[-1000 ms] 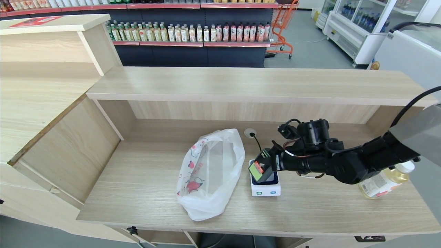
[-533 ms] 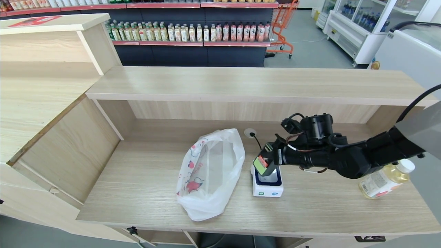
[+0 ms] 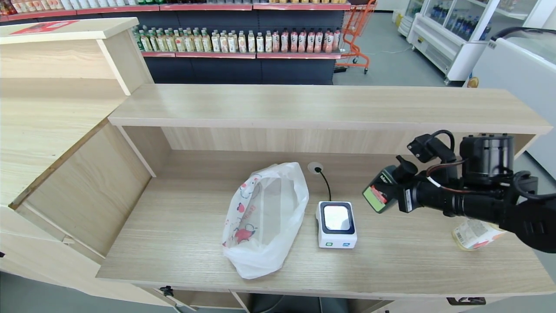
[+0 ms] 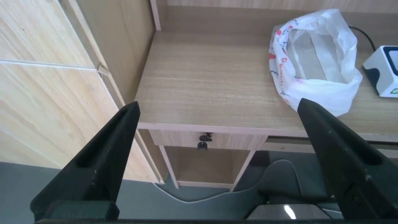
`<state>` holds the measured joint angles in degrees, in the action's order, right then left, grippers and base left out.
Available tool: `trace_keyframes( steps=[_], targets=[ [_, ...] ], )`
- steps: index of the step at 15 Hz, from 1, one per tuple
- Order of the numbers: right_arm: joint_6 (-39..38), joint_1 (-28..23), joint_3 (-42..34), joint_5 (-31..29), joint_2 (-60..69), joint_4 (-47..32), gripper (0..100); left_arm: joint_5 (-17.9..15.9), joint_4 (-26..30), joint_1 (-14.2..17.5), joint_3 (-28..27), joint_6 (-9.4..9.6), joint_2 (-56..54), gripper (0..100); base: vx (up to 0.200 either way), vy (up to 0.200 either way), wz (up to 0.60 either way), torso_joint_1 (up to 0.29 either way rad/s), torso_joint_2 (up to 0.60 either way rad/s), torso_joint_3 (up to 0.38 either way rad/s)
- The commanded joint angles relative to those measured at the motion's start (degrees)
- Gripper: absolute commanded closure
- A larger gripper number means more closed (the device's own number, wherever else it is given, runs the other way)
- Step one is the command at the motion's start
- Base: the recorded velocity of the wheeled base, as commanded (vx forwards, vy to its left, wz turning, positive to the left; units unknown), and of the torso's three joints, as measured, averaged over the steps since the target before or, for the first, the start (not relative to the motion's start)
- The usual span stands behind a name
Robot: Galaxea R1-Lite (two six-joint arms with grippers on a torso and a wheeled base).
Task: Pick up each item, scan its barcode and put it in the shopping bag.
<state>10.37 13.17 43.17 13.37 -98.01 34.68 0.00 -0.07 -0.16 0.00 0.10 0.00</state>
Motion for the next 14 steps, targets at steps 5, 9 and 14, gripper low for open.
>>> trace_keyframes(
  steps=[5,9,14],
  targets=[
    [-4.4,2.65,-2.03,3.5,3.62,2.32,100,0.0,-0.01,-0.02,0.0,-0.01,0.09,0,0.0,0.0,0.0,0.0,0.0,0.0],
    [-5.63,2.92,-2.65,3.68,3.79,2.23,100,0.0,-0.01,0.07,0.0,0.17,0.09,0,0.0,0.0,0.0,0.0,0.0,0.0],
    [-7.3,3.01,-2.3,5.08,4.23,1.44,100,0.0,-0.01,-0.02,0.0,0.08,0.0,0,-0.16,0.0,0.0,0.011,0.0,0.001]
  ],
)
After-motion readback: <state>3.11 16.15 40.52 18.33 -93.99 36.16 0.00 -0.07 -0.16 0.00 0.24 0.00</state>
